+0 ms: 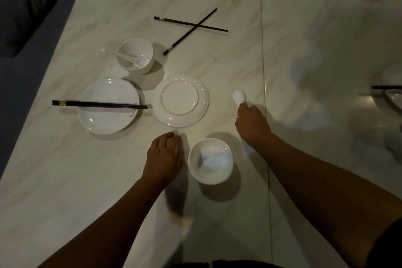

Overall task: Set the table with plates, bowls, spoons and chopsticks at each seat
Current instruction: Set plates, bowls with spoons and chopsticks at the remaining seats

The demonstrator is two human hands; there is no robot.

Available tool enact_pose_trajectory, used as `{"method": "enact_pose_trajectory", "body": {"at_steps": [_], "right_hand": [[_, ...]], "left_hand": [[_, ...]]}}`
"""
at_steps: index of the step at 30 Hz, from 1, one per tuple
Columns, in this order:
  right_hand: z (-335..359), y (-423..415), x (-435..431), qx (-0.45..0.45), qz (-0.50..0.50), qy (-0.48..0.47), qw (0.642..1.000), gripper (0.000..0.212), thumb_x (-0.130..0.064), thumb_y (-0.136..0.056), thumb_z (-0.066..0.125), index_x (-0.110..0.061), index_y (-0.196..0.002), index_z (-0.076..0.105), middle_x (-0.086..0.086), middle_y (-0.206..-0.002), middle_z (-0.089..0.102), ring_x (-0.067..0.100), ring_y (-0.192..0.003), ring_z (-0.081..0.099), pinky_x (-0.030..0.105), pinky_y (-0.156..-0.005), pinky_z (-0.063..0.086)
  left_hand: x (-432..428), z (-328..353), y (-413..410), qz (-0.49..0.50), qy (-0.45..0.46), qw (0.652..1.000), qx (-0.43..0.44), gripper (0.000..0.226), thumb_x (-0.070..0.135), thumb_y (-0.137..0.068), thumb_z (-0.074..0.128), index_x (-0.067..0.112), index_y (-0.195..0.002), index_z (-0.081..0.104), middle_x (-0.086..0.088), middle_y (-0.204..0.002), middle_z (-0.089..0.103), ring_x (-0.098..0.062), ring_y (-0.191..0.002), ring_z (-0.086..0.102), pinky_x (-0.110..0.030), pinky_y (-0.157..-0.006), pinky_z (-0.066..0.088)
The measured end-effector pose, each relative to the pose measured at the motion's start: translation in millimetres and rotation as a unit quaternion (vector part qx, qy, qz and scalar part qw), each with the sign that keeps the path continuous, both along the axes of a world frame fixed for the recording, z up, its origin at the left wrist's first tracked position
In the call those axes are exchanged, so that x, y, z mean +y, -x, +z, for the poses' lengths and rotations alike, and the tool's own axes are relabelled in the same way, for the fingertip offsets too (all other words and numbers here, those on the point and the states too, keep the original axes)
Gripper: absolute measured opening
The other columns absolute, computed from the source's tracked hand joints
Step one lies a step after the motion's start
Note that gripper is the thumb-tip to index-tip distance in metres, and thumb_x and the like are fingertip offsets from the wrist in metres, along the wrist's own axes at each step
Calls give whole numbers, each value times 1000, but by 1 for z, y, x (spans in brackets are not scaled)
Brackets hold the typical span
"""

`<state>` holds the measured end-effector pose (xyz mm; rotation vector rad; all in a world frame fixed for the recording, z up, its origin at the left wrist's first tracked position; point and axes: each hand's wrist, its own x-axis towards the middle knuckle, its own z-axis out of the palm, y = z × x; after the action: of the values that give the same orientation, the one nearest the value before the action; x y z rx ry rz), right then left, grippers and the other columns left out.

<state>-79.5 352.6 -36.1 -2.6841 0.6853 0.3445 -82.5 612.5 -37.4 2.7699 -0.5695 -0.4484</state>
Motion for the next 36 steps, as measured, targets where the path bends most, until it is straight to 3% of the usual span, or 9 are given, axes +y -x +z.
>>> {"method": "enact_pose_trajectory", "body": {"at_steps": [5, 9, 12, 15, 21, 26, 29, 32, 36], "right_hand": [[10, 31, -3, -12, -100, -92, 991, 41, -6, -81, 60, -3, -116, 38, 19, -100, 61, 36, -94, 63, 33, -72, 46], [30, 62, 14, -122, -223, -286, 924, 34, -4, -83, 59, -11, -106, 36, 6, -94, 51, 35, -97, 61, 39, -80, 51], [55, 90, 38, -166, -231, -380, 880, 26, -9, -86, 61, -19, -98, 40, 11, -99, 58, 30, -92, 61, 37, -78, 52], [75, 116, 65, -132, -207, -435, 866, 24, -12, -84, 64, -23, -90, 44, 11, -92, 60, 24, -80, 61, 41, -75, 56], [71, 143, 105, -16, -211, -466, 859, 30, -12, -85, 64, -17, -101, 39, 8, -100, 54, 17, -85, 61, 18, -54, 52], [68, 137, 115, -15, -237, -422, 875, 31, -17, -84, 67, -16, -101, 40, 8, -101, 53, 20, -88, 60, 20, -53, 52], [64, 133, 116, -20, -266, -417, 869, 32, -19, -85, 66, -15, -102, 40, 13, -102, 55, 22, -77, 62, 19, -46, 47], [60, 132, 115, -21, -281, -433, 856, 32, -21, -87, 65, -17, -100, 37, 12, -96, 55, 16, -63, 57, 19, -42, 41], [56, 133, 109, -17, -284, -418, 863, 36, -26, -87, 67, -15, -106, 39, 9, -97, 56, 13, -63, 58, 16, -42, 38]], "left_hand": [[-3, 9, 9, 1, 19, 1000, 23, 44, 22, -89, 58, 6, -129, 50, -16, -138, 46, -32, -127, 44, -38, -105, 36], [0, 13, 16, -3, 27, 998, 54, 48, 23, -92, 53, 5, -136, 44, -16, -142, 42, -30, -130, 40, -37, -108, 33], [6, 13, 22, -8, 32, 996, 82, 49, 26, -91, 53, 9, -136, 43, -12, -145, 38, -28, -131, 37, -43, -110, 33], [11, 11, 27, -15, 16, 995, 93, 53, 29, -90, 52, 13, -139, 39, -9, -149, 33, -26, -136, 31, -47, -112, 30], [16, 15, 36, -30, 10, 994, 107, 56, 31, -90, 48, 11, -141, 37, -10, -152, 28, -26, -138, 27, -46, -110, 29], [20, 18, 44, -35, 17, 991, 127, 47, 27, -96, 43, 11, -140, 39, -9, -152, 28, -26, -136, 30, -47, -110, 30], [19, 21, 47, -6, 51, 988, 143, 43, 27, -100, 34, 11, -139, 41, -10, -150, 33, -26, -133, 36, -48, -110, 31], [18, 22, 50, 36, 68, 984, 160, 49, 33, -101, 29, 13, -145, 29, -10, -153, 31, -27, -139, 30, -51, -113, 26], [14, 25, 52, 54, 89, 981, 164, 49, 35, -101, 29, 13, -144, 31, -12, -148, 38, -28, -135, 36, -47, -112, 29]]}}
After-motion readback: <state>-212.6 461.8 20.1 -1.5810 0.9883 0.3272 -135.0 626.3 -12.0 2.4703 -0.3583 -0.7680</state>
